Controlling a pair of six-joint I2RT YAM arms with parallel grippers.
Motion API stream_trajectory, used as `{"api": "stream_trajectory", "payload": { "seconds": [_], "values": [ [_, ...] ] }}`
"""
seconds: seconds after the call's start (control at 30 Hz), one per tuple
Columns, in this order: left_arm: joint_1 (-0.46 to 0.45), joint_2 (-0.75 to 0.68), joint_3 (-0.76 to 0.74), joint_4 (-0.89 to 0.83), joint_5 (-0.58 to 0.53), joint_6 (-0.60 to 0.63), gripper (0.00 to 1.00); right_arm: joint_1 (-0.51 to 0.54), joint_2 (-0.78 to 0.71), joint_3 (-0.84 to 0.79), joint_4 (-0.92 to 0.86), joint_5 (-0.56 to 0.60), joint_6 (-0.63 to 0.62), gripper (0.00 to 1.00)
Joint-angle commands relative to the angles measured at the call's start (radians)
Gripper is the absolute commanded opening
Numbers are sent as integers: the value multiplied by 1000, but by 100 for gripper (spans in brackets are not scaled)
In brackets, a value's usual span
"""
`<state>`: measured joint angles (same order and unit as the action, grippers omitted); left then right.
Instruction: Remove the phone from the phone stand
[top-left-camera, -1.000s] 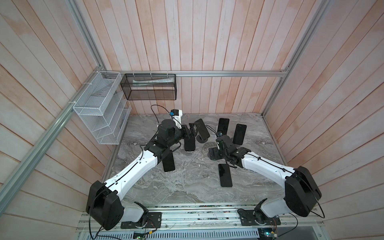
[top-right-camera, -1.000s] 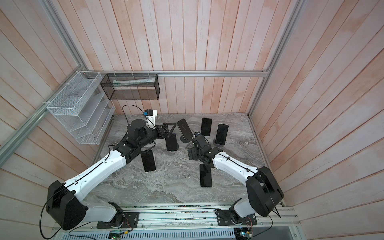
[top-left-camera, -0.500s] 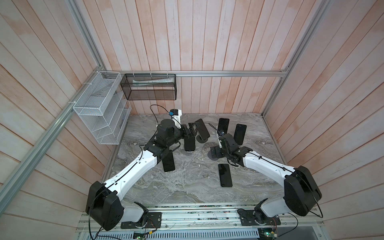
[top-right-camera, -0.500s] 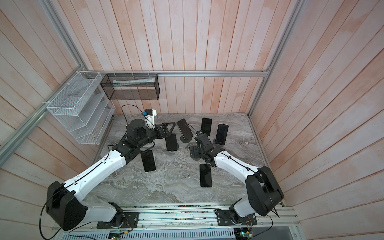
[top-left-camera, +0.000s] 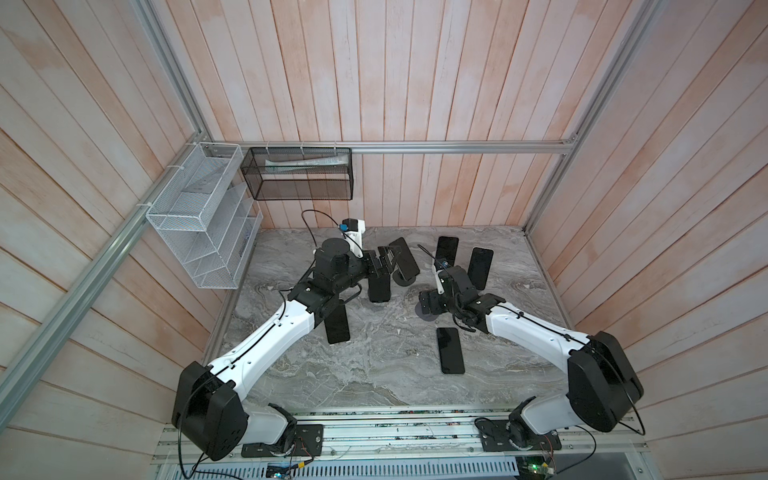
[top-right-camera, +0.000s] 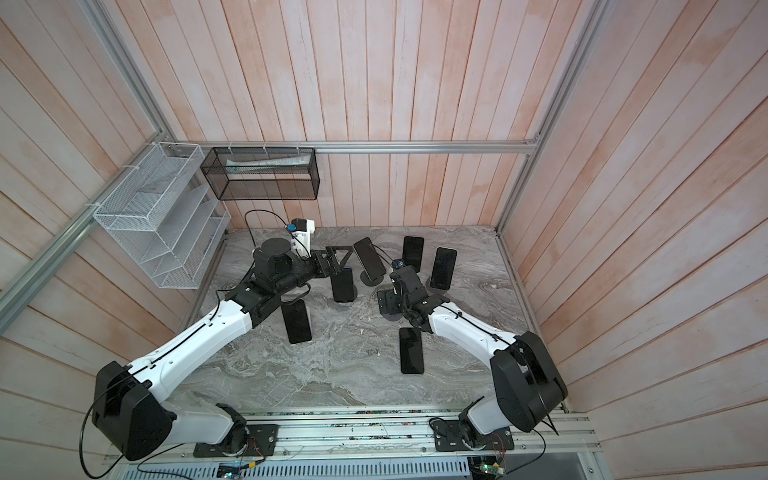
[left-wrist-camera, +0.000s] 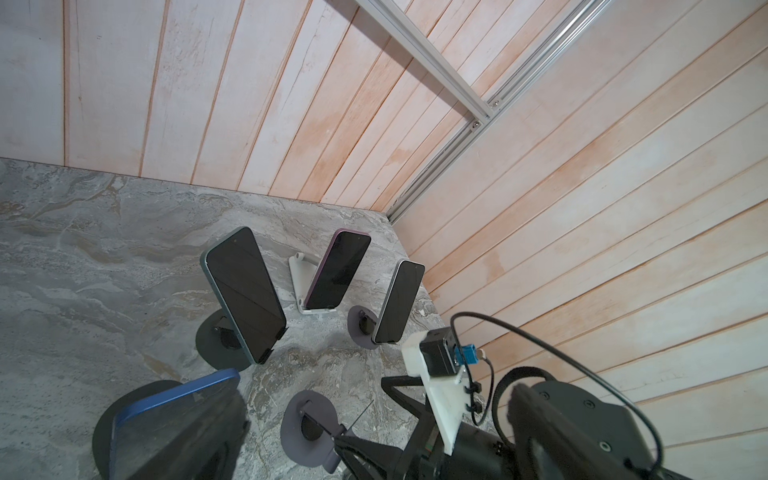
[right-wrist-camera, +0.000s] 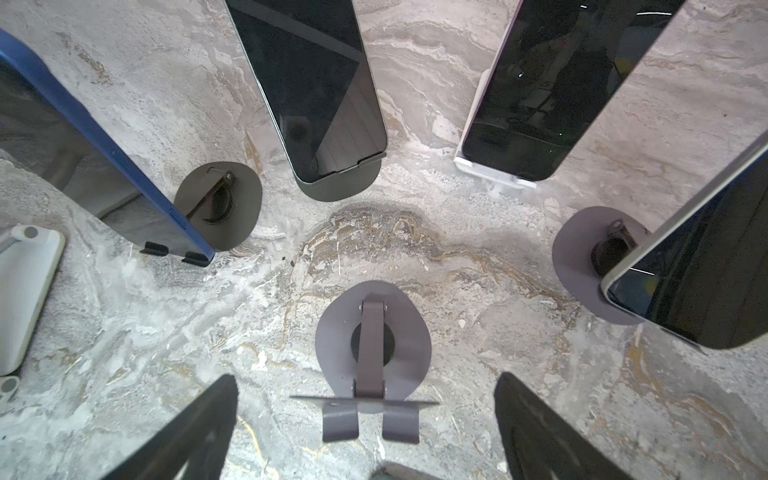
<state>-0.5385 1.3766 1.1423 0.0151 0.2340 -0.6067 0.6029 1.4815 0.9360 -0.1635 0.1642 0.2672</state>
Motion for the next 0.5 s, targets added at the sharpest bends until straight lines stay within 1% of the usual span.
{"api": "stream_trajectory", "payload": {
  "seconds": [0.0,0.1,0.27,0.33,0.47],
  "values": [
    [5,13,13,13,23,-4,100,-6,40,-3,31,-22,-10,96],
    [5,7,13,11,21,1,100,-8,69,5,25,-21,-1,93],
    [8,7,16,9,25,1,100,-8,88,-7,35,-58,8,86],
    [8,1,17,11,26,2,100,-8,91,-15,43,-49,8,82],
    [10,0,14,9,17,7,100,-9,97,-18,46,-44,9,70]
  ]
}}
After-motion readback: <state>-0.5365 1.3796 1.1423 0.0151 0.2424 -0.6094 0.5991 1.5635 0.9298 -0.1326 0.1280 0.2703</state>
